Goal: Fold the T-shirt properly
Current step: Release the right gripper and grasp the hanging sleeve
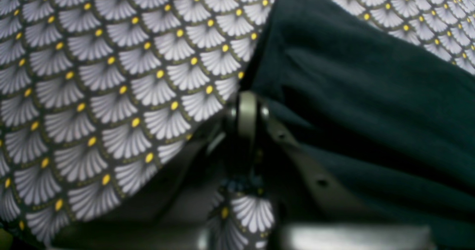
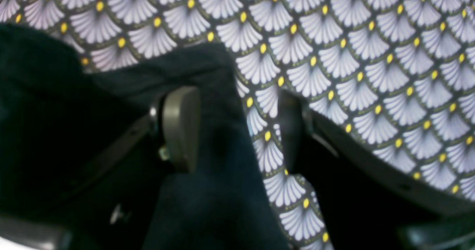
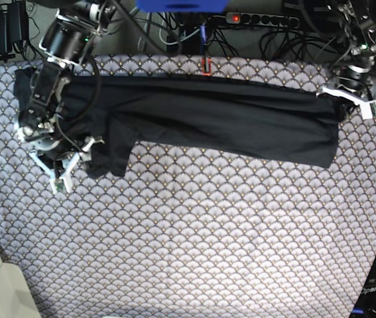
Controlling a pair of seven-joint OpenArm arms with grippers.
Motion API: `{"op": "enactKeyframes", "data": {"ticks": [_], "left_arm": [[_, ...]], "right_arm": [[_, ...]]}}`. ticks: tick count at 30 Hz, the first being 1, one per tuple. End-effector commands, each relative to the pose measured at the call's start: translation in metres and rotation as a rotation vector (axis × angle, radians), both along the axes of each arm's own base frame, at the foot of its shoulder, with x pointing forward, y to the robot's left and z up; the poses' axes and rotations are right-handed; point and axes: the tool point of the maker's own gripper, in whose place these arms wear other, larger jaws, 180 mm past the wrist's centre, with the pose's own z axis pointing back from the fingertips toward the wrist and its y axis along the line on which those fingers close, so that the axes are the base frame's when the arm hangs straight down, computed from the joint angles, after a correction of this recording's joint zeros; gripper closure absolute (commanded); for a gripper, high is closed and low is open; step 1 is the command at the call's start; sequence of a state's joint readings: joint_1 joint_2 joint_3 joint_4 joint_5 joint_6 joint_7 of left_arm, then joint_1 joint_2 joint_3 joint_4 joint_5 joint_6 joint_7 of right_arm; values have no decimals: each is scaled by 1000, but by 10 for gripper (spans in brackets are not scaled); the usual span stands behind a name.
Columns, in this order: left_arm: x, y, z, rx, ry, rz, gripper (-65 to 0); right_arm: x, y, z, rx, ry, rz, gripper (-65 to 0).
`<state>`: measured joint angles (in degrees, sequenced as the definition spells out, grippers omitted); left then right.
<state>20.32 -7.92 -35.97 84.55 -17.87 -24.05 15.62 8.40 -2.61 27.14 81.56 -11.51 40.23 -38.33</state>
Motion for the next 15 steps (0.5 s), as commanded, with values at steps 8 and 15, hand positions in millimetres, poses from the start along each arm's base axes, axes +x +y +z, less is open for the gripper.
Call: {"op": "enactKeyframes", "data": {"ticks": [8, 15], "left_arm": [[7, 5, 15, 19, -53, 0, 0], [9, 5, 16, 17, -58, -1, 0]], "right_arm": [[-4, -11, -24, 69, 53, -59, -350], [-6, -8, -26, 73, 58, -56, -302]]}}
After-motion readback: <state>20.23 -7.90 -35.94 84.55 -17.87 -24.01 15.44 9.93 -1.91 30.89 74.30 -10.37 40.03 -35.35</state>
